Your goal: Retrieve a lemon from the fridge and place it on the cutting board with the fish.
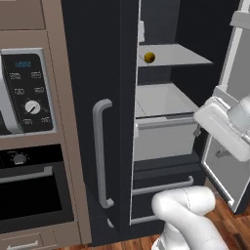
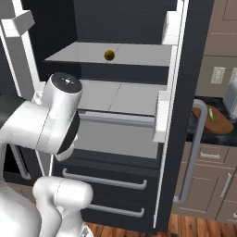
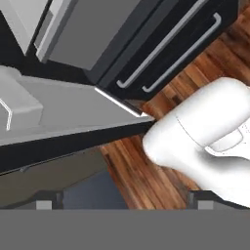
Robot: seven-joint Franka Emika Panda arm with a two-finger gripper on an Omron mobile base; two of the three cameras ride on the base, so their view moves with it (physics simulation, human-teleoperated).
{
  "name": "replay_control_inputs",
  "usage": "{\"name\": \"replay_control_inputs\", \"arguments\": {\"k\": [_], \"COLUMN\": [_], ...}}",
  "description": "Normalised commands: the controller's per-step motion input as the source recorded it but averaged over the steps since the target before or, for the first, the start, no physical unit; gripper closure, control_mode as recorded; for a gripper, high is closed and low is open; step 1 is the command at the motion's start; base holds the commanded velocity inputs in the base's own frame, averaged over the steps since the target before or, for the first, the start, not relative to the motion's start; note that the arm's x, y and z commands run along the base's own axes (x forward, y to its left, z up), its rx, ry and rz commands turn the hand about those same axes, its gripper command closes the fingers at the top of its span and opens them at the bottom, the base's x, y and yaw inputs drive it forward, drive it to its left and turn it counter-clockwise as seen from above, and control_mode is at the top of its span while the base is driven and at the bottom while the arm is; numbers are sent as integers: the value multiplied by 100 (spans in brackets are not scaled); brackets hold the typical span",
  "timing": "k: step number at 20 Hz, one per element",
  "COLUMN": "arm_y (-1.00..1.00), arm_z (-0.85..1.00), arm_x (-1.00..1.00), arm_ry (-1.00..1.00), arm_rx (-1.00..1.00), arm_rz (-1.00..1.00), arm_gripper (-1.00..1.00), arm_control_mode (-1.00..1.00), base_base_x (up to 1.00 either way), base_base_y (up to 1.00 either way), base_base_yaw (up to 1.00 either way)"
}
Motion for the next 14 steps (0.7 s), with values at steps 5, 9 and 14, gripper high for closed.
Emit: {"name": "replay_control_inputs", "arguments": {"k": [5, 9, 14], "arm_y": [-24, 35, 26], "arm_z": [-10, -28, -24], "arm_x": [69, 73, 56], "arm_ry": [0, -2, -3], "arm_rx": [36, 14, 0], "arm_rz": [1, 0, 4], "arm_gripper": [-100, -100, -100], "arm_control_mode": [-100, -100, -100], "base_base_x": [0, 0, 0], "base_base_y": [0, 0, 0], "base_base_yaw": [0, 0, 0]}}
